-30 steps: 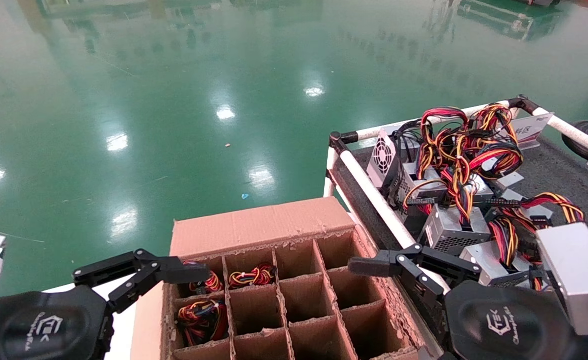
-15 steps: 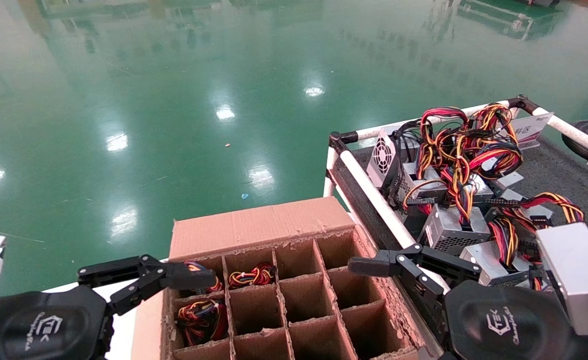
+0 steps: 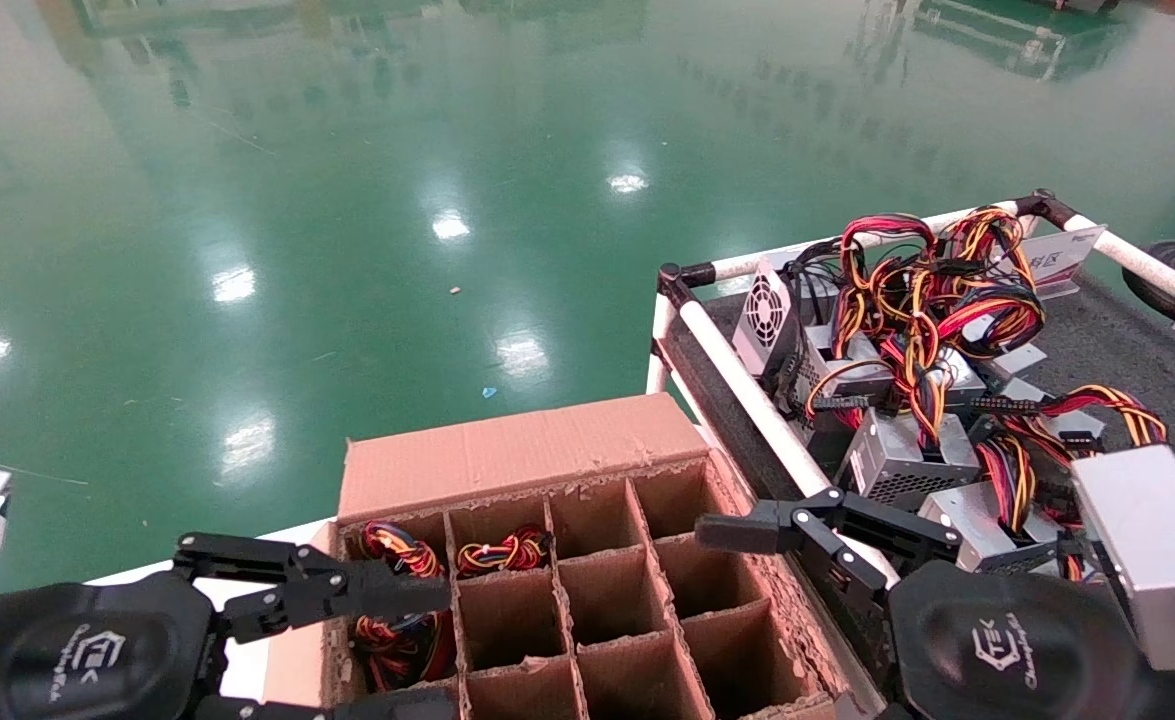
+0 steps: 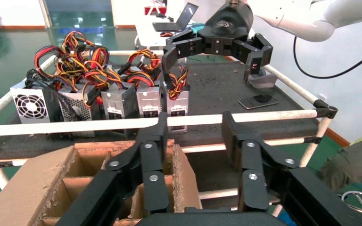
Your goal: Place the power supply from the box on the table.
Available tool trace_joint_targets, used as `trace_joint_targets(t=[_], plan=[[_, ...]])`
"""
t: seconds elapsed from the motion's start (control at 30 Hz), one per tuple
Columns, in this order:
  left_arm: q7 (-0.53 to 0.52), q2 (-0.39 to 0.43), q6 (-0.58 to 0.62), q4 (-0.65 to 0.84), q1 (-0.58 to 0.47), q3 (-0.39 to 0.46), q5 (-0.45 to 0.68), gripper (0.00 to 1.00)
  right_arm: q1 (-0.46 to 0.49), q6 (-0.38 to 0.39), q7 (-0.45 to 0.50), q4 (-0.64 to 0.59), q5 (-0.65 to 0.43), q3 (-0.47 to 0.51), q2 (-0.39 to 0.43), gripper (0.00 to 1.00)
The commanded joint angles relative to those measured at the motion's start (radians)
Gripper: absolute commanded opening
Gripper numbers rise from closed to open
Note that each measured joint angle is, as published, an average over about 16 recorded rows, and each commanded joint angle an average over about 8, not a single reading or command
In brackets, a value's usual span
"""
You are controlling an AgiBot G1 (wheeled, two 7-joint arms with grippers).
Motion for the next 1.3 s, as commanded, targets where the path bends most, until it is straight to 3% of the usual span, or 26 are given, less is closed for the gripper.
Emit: trace_joint_targets(t=[0.03,0.37,0.63,1.0,1.3], plan=[[0.0,0.0,0.0,0.0,0.0,0.0,0.0,0.0,0.0,0.0,0.0,0.0,0.0,0.0,0.0,1.0],[0.0,0.0,0.0,0.0,0.0,0.0,0.0,0.01,0.0,0.0,0.0,0.0,0.0,0.0,0.0,1.0],[0.0,0.0,0.0,0.0,0.0,0.0,0.0,0.98,0.0,0.0,0.0,0.0,0.0,0.0,0.0,1.0],[0.0,0.0,0.0,0.0,0.0,0.0,0.0,1.0,0.017,0.11,-0.017,-0.046,-0.162,-0.072,-0.088,1.0],[0.0,0.0,0.0,0.0,0.0,0.0,0.0,1.0,0.025,0.149,-0.051,-0.096,-0.252,-0.121,-0.16,1.0]])
